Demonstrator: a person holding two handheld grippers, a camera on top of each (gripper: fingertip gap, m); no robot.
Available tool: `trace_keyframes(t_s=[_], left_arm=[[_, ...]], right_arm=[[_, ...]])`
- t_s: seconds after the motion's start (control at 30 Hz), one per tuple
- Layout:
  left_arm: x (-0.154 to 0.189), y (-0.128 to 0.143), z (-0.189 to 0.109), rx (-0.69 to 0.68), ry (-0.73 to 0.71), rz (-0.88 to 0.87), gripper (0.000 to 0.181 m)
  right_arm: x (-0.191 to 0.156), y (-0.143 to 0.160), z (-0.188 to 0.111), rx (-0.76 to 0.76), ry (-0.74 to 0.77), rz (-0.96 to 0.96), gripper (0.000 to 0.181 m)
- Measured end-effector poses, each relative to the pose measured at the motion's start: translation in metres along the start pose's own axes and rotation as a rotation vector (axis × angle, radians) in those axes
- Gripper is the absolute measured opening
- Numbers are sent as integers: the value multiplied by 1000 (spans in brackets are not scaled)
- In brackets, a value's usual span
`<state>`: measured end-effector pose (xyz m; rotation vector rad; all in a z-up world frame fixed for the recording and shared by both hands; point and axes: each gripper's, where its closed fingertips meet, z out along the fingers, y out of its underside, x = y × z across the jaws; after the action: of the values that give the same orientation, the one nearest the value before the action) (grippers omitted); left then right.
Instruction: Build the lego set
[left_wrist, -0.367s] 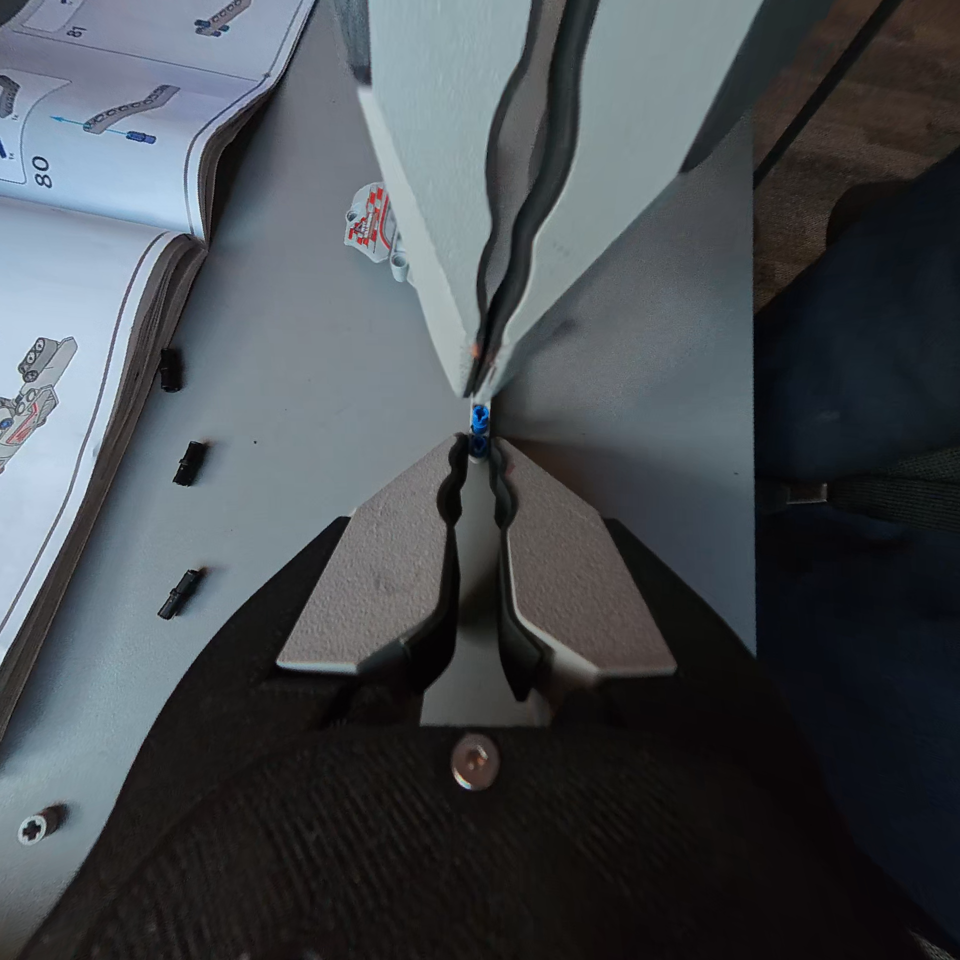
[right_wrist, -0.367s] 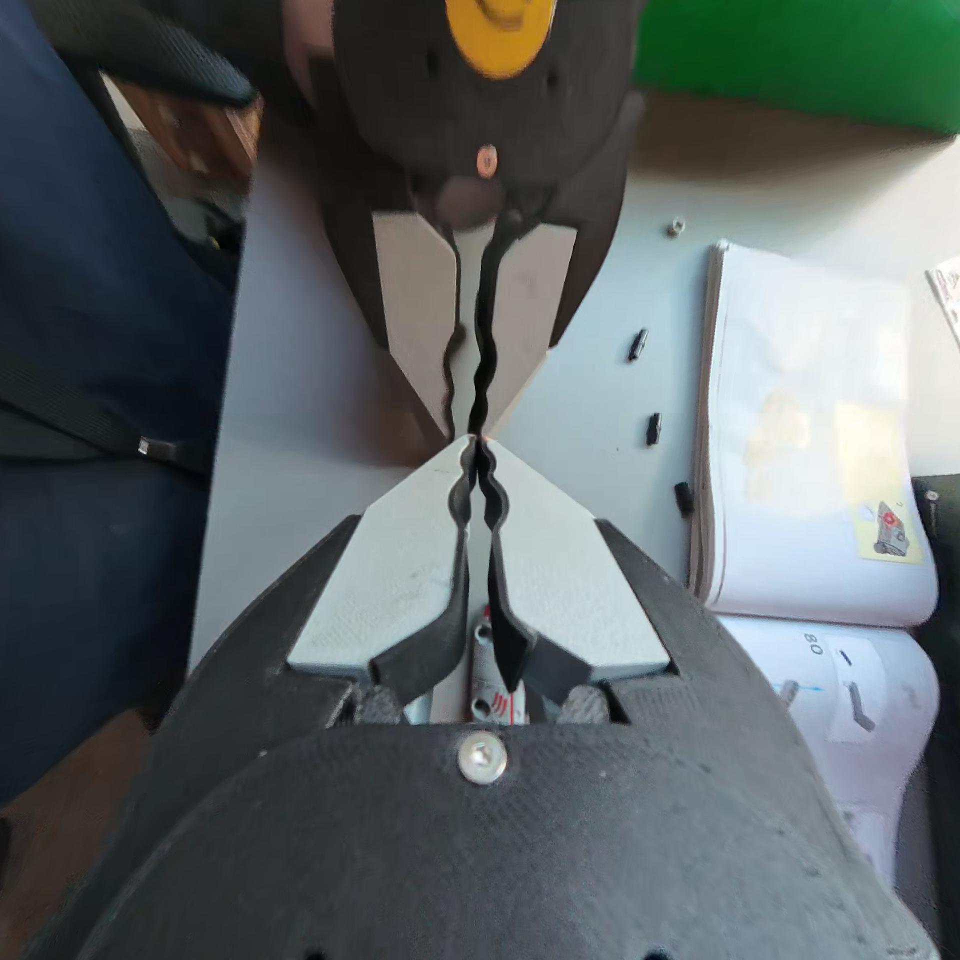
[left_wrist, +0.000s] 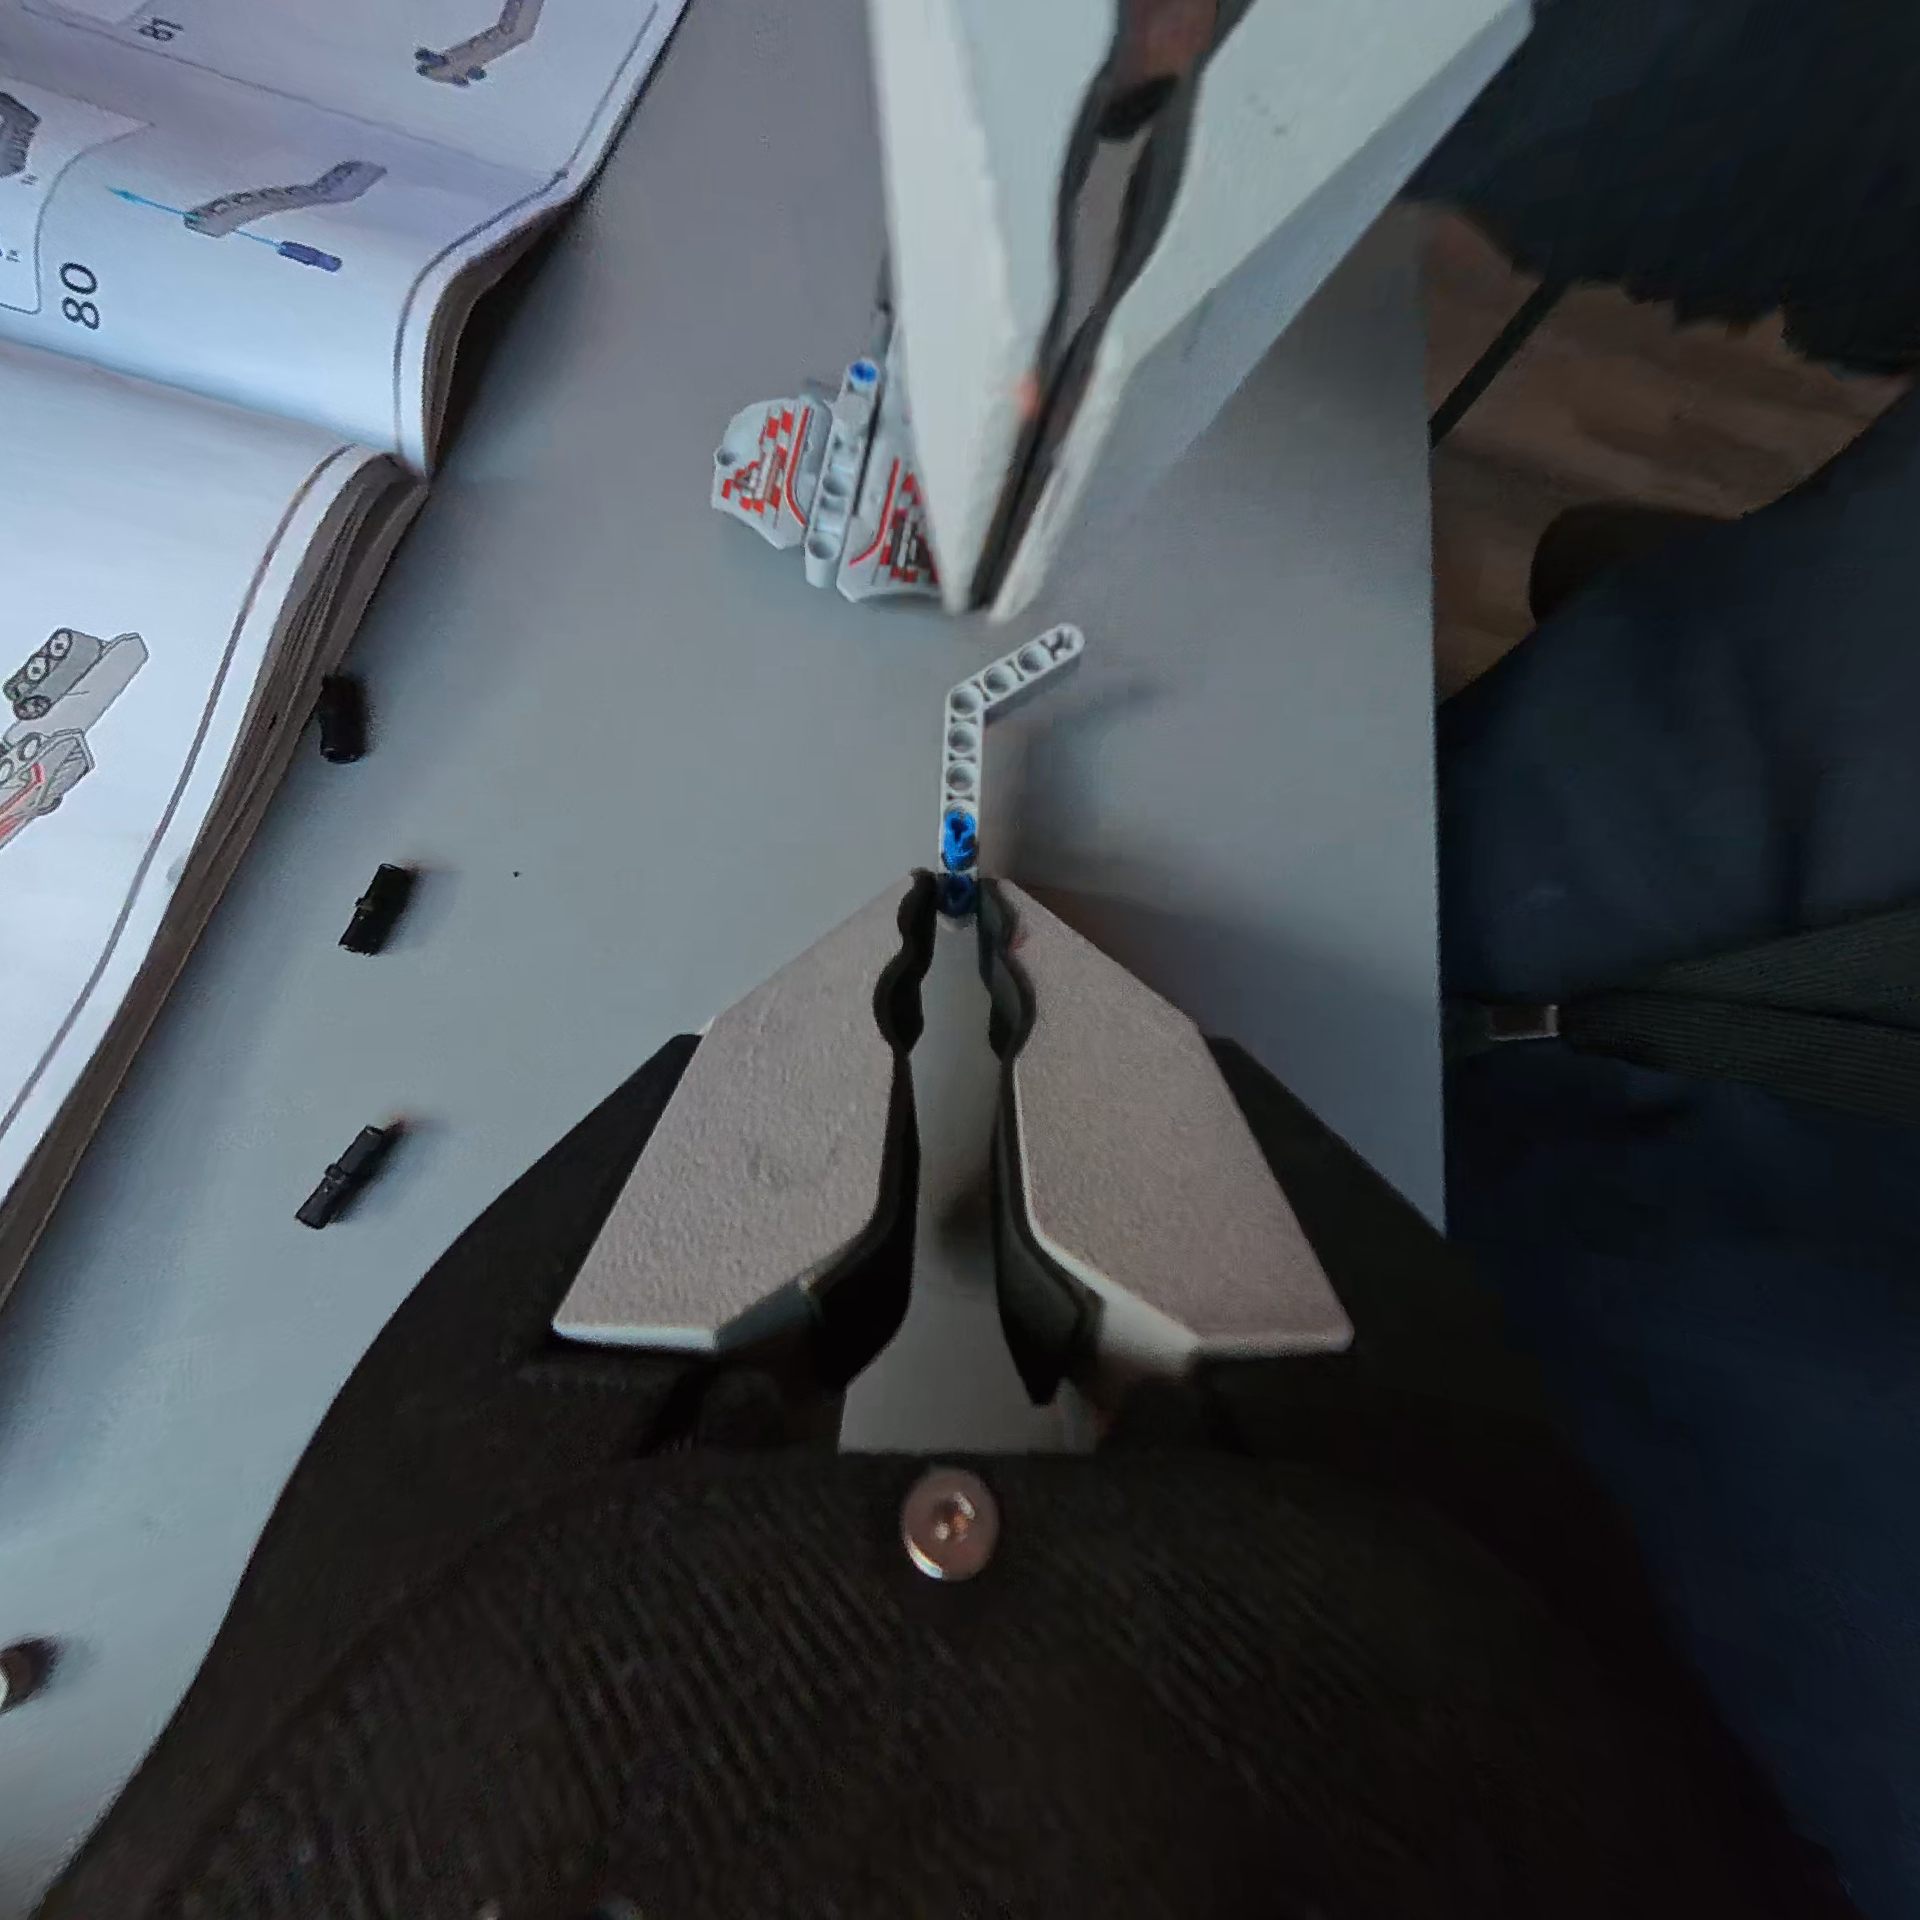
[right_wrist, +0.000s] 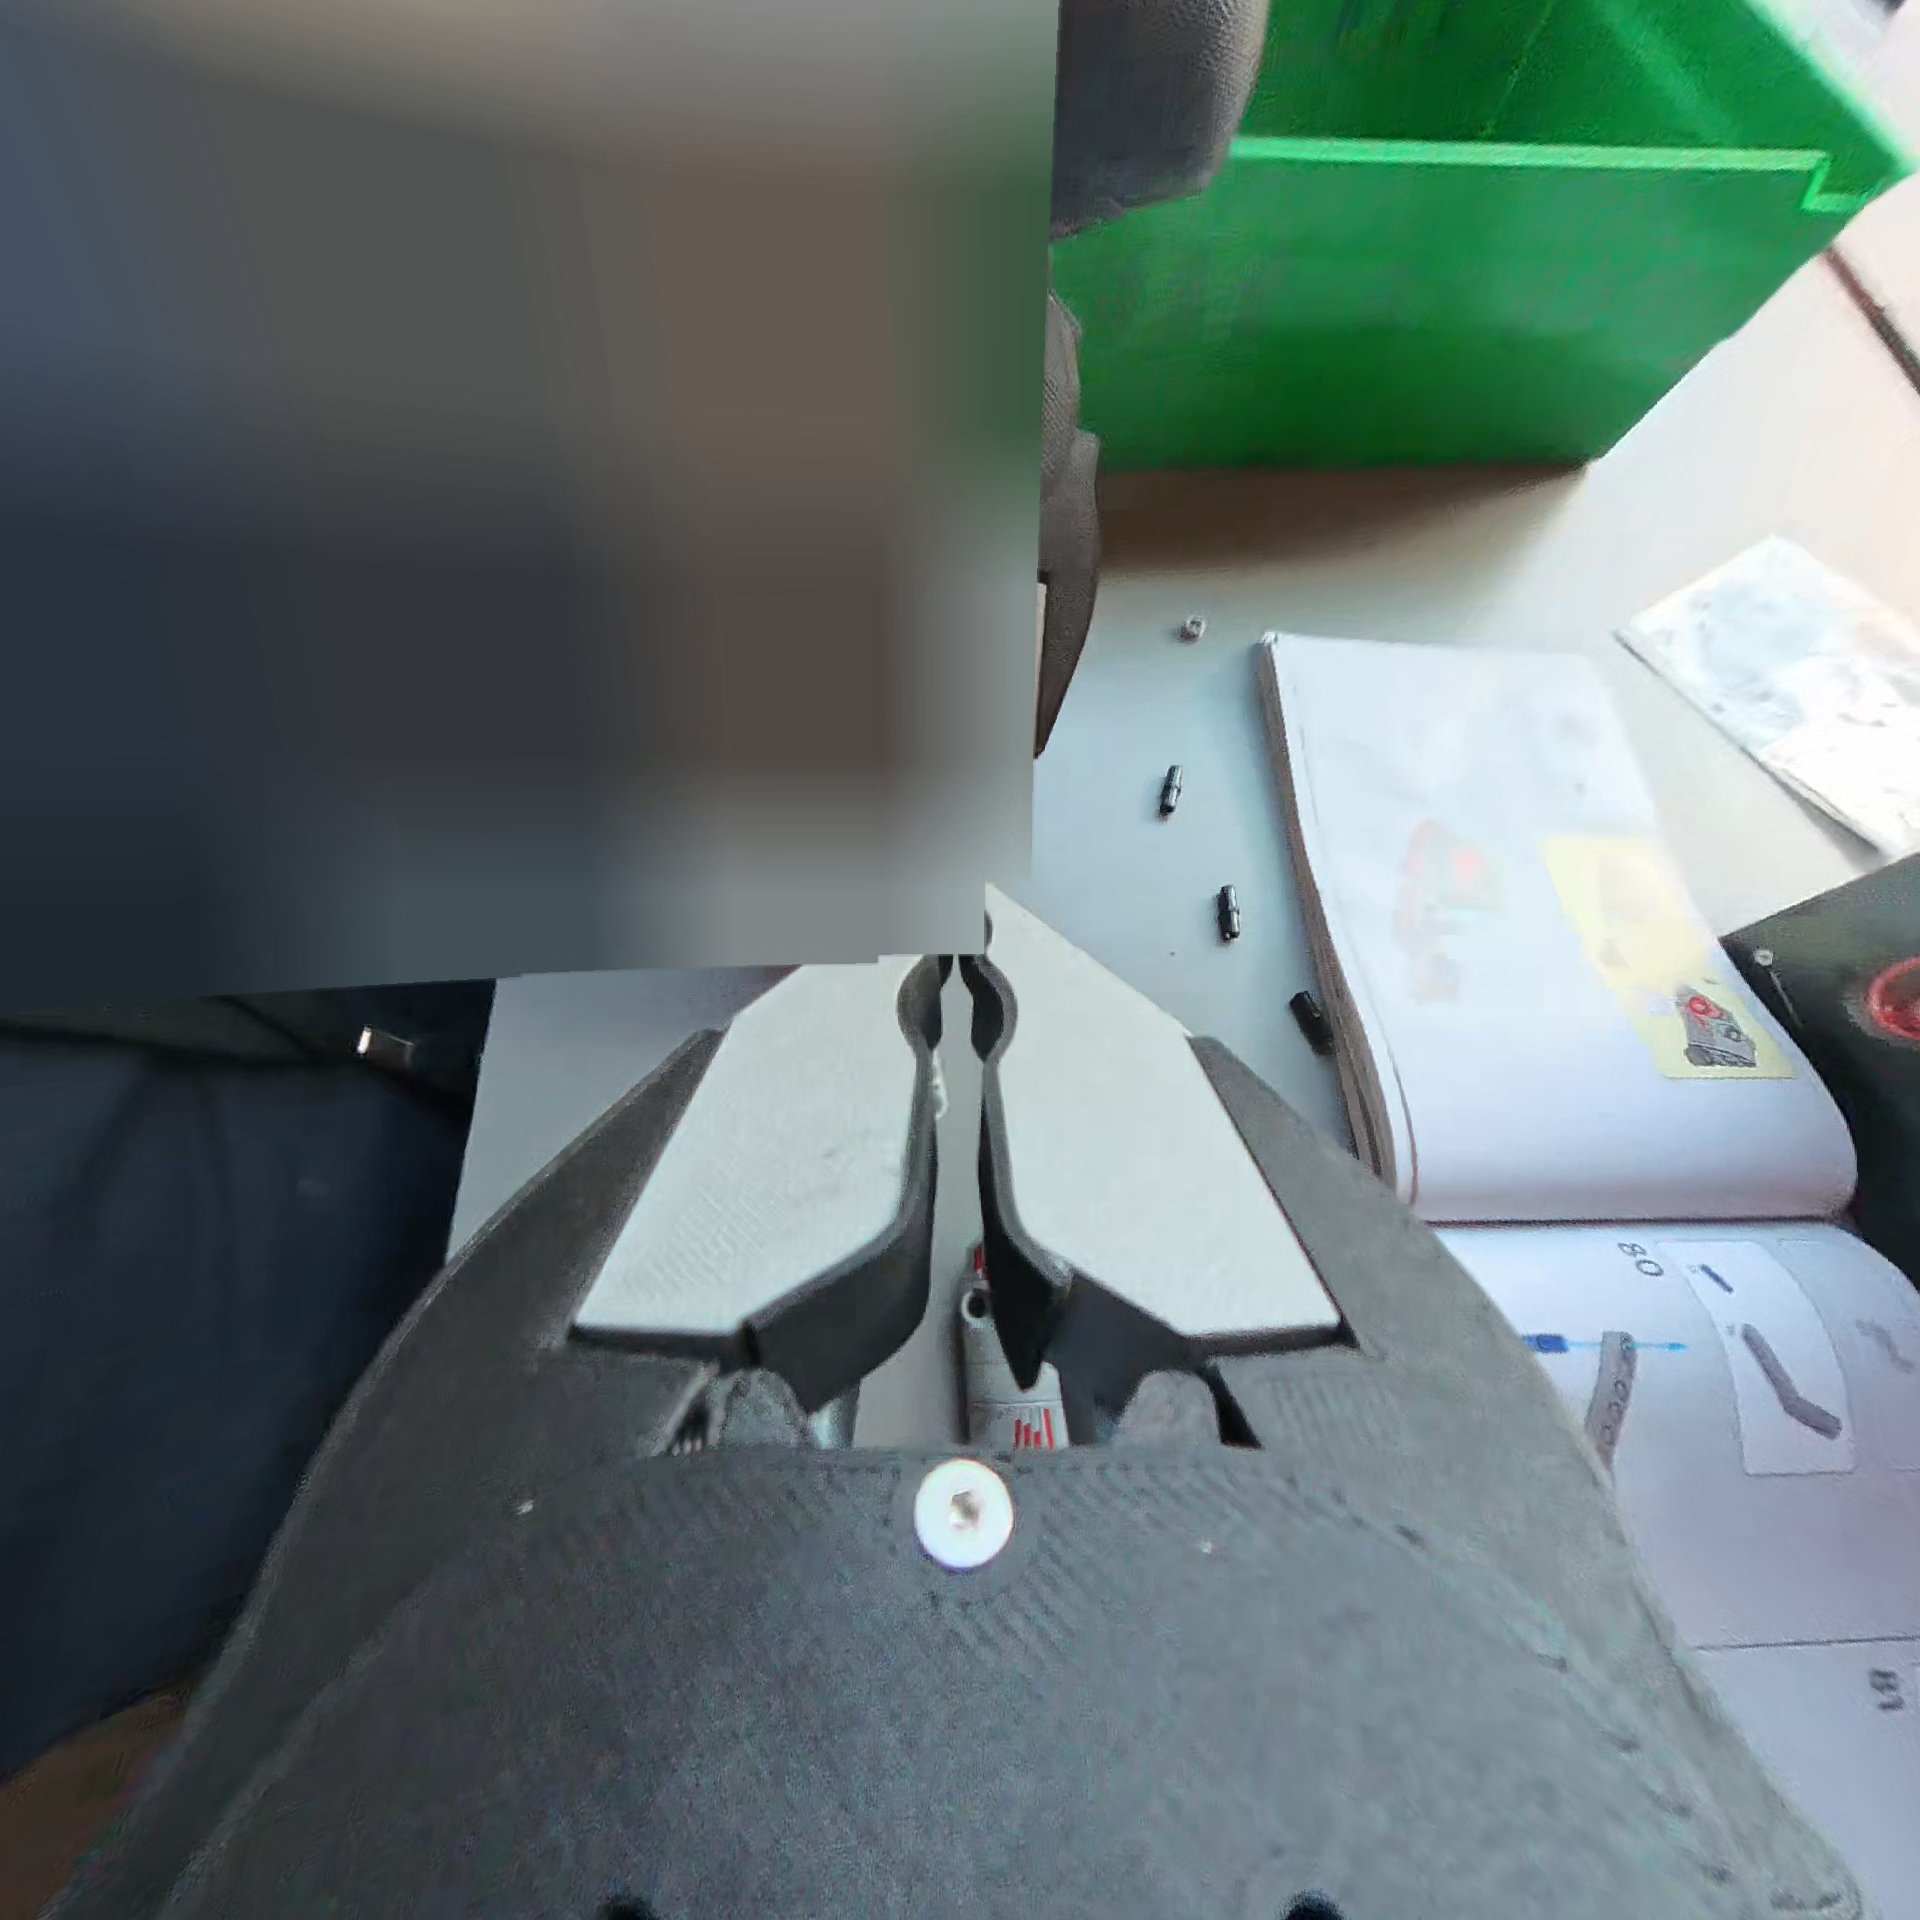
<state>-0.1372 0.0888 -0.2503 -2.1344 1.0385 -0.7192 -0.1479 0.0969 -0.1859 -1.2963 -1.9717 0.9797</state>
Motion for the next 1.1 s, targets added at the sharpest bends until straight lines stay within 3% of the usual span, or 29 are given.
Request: trace_keyframes(t_s=[0.03, 0.07, 0.13, 0.17, 0.27, 0.33, 0.53, 0.9, 1.1], left_arm=[[0, -3, -3, 25, 22, -27, 5], [0, -5, -5, 45, 44, -51, 5], [2, -8, -8, 70, 83, -81, 5], [3, -11, -8, 83, 105, -92, 5], [10, -20, -7, 105, 203, -135, 5], [18, -28, -7, 109, 302, -173, 5], [18, -40, 1, 92, 403, -260, 5], [16, -39, 6, 82, 496, -395, 5], [10, -33, 6, 62, 504, -444, 5]], right_arm=[[-2, 0, -5, 46, 4, 1, 0], [-4, 4, -9, 79, 22, -7, 0], [-2, 16, -17, 121, 102, -18, 23], [-4, 21, -22, 153, 123, -19, 25], [-16, 28, -39, 264, 116, -19, 39], [-22, 34, -42, 251, 118, -59, 49], [-21, 40, -24, 78, 204, -339, 46], [1, 54, 4, -134, 262, -595, 33], [-1, 46, 1, -116, 285, -654, 25]])
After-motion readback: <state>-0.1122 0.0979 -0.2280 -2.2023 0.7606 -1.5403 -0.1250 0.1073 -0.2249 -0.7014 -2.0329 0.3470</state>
